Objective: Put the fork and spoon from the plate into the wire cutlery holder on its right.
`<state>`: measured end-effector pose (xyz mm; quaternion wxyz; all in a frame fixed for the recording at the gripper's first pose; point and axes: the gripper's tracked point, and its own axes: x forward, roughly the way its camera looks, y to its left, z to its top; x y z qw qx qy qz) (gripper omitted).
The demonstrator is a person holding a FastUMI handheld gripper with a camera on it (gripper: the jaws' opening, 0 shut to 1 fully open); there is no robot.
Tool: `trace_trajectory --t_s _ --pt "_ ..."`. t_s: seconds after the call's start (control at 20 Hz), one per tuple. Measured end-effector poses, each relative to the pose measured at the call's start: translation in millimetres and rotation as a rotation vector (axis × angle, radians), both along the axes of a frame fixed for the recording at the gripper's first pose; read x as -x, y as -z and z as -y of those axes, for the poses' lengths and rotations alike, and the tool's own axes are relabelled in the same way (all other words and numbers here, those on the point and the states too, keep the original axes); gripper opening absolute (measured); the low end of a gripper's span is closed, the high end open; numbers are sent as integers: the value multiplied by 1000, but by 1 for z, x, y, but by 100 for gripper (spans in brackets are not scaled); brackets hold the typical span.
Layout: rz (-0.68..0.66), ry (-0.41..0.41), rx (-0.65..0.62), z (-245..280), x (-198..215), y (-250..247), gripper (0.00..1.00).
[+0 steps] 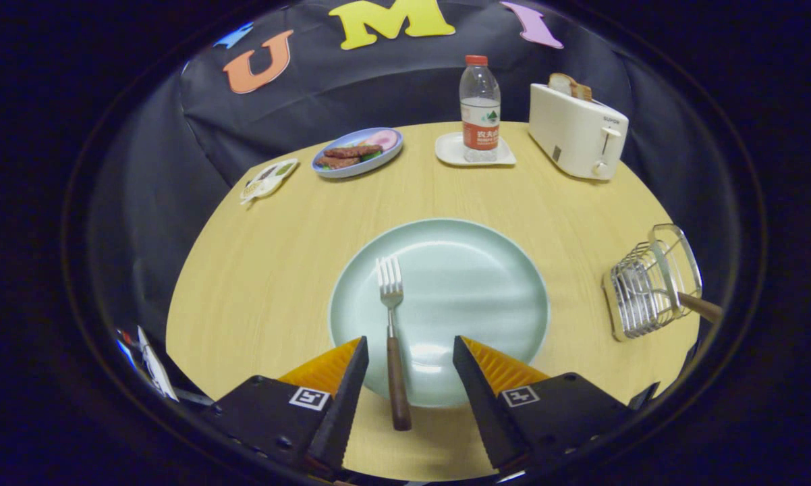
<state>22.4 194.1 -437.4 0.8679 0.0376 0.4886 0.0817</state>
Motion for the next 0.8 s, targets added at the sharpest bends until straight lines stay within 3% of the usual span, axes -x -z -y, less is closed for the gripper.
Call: trace_trajectory --t_s 0.1,0.3,0.5,0.65,0.7,0.8 --pt "12 -4 24 -5 -5 7 73" --pt "-5 8 38 -16 -11 23 51" --pt "-2 27 69 -15 -16 28 14" --pt "-30 12 75 -18 -9 31 12" --pt "-24 7 74 -17 -10 30 4" --pt "-37 0 72 -16 -7 29 4"
